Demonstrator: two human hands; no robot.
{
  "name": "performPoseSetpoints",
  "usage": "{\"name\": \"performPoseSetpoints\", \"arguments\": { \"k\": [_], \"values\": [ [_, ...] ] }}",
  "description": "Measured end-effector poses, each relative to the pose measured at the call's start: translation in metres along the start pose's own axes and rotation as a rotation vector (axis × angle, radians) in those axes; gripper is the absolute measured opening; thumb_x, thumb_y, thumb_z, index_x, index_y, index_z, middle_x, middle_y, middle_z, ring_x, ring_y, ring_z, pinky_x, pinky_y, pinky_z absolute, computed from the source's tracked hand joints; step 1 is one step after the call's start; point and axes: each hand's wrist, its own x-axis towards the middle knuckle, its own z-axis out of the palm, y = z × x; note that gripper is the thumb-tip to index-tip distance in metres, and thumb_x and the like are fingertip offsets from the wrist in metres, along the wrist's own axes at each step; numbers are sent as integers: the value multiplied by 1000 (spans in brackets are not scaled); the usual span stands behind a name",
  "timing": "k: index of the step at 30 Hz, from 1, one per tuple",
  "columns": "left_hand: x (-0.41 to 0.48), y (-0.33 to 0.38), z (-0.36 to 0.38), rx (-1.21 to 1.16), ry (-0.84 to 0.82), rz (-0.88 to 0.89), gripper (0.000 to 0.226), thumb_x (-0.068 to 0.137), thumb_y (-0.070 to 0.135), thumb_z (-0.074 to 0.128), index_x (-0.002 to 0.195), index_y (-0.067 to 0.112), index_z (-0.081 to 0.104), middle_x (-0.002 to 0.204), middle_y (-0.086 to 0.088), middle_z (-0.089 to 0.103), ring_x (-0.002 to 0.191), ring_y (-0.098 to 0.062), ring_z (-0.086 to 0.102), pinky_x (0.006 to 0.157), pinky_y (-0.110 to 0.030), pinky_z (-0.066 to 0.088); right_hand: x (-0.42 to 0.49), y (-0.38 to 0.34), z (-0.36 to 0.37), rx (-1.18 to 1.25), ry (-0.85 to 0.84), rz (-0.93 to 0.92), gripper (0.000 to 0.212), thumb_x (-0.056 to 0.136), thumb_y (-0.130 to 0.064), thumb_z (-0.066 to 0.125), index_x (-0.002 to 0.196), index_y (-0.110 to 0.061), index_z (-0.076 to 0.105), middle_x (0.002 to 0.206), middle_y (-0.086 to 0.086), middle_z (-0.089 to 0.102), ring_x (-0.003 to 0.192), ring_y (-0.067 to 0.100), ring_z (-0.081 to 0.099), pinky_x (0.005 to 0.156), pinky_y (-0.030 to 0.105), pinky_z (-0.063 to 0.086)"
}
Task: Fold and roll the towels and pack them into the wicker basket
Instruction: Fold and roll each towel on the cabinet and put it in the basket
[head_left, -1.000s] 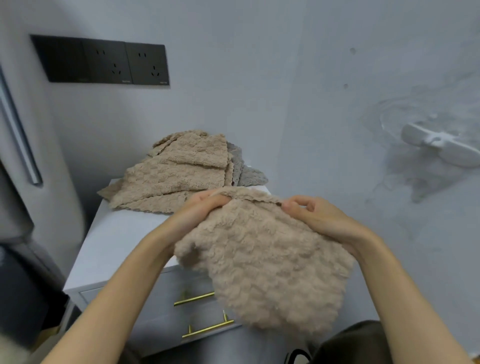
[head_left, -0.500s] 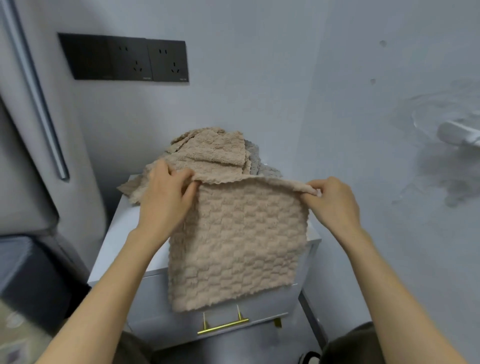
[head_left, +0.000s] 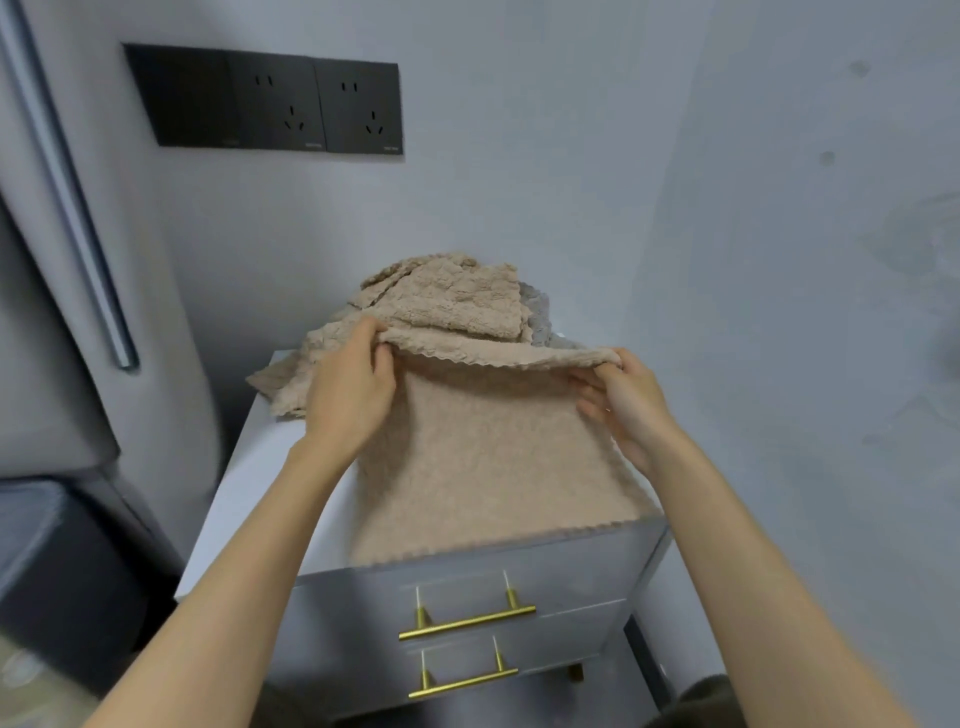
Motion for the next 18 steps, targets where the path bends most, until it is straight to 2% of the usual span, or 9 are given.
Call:
{"name": "performPoseSetpoints", "arguments": {
  "k": [2,4,6,8,11,13,15,16,18],
  "values": [
    [1,-3,3,-87,-28,-11,13,97,19,38,105,21,49,79,-3,61,71,-23,57,66,-41,47,5,4,0,14,20,-15,24,97,-4,38,101,-16,59,112,10,68,104,22,65,69,24,44],
    [-1,-5,3,-138,-61,-23,13,96,19,42,103,22,52,80,1,61,72,-18,58,69,-40,49,7,7,-3,44,20,5,23,96,-1,39,101,-13,58,104,7,68,92,17,66,62,20,48],
    [-7,-8,-1,-81,-85,7,11,93,21,47,99,24,56,83,4,60,75,-17,57,64,-36,46,7,10,-9,16,16,46,22,95,0,39,96,-14,56,106,7,68,94,17,66,73,25,52],
    [-15,-11,-6,29,-81,86,13,89,20,53,100,23,60,92,1,52,86,-17,48,64,-30,37,5,12,-15,-23,21,92,25,90,1,36,94,-10,58,112,12,67,100,25,66,83,35,52],
    [-30,-14,-15,91,-72,217,13,84,16,63,97,19,64,102,0,40,96,-11,29,73,-27,30,-6,13,-27,-19,16,172,29,83,-5,36,83,-3,65,104,13,70,89,30,65,83,40,54],
    [-40,-17,-21,134,-95,274,9,82,20,67,91,19,65,114,-3,40,102,-11,26,79,-28,29,-13,15,-36,-24,-16,237,32,92,-19,37,93,-2,64,102,17,68,90,33,65,80,40,57],
    [-47,-21,-26,187,-135,341,10,81,30,64,85,21,63,124,-3,42,108,-17,32,84,-30,30,-19,18,-43,-58,-20,287,32,96,-32,50,99,-3,63,98,15,63,91,35,65,75,38,59],
    [-50,-22,-28,215,-173,376,17,81,37,58,84,21,63,125,-2,44,110,-21,35,85,-32,32,-22,21,-46,-92,-14,288,29,94,-30,58,100,-2,63,98,14,61,88,33,66,71,35,60],
    [-55,-24,-30,265,-248,458,31,79,43,47,85,20,66,122,-1,49,111,-22,39,84,-36,41,-27,28,-51,-155,-22,251,14,89,-12,64,99,-2,63,97,13,59,82,28,64,64,29,61]
  ]
}}
